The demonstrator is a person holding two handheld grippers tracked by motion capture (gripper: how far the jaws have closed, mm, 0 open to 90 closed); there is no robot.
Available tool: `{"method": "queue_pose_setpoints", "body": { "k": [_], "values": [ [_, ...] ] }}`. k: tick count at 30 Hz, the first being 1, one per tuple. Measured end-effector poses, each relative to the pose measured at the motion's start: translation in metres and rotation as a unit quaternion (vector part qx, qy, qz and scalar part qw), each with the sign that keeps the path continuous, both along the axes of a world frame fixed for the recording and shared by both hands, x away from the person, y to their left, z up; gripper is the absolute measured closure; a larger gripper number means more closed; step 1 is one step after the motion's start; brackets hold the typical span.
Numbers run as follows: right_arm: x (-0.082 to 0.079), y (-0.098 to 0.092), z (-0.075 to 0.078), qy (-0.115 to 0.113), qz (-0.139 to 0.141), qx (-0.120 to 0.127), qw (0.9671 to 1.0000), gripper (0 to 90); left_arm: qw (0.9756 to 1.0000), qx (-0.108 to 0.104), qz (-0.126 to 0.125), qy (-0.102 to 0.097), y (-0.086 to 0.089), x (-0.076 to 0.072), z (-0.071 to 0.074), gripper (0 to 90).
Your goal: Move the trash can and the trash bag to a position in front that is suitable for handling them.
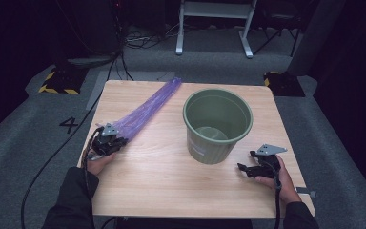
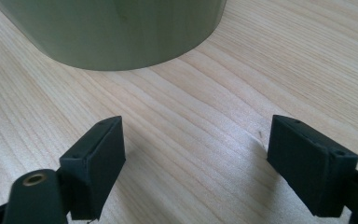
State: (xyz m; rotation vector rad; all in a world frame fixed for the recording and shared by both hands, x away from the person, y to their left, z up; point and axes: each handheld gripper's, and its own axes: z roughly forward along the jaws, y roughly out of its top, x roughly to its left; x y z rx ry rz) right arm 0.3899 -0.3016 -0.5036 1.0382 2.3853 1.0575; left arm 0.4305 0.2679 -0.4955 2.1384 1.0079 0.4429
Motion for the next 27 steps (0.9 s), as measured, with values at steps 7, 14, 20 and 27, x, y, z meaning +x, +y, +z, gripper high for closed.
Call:
{"method": "queue_pose_setpoints", "body": {
  "k": [7,14,20,27],
  "values": [
    [0.000,0.000,0.000,0.000,0.000,0.000,1.0000,19.1,0.9989,0.015,-0.043,0.003,-0.027,-0.007,0.001,86.9],
    [0.000,0.000,0.000,0.000,0.000,0.000,1.0000,19.1,0.9959,0.024,-0.087,0.006,-0.059,-0.021,0.000,84.1],
    [0.000,0.000,0.000,0.000,-0.001,0.000,1.0000,19.1,0.9922,0.031,-0.120,0.008,-0.090,-0.037,0.002,79.6],
    [0.000,0.000,0.000,0.000,0.000,0.000,1.0000,19.1,0.9891,0.031,-0.143,0.018,-0.114,-0.047,0.003,69.8]
  ]
}}
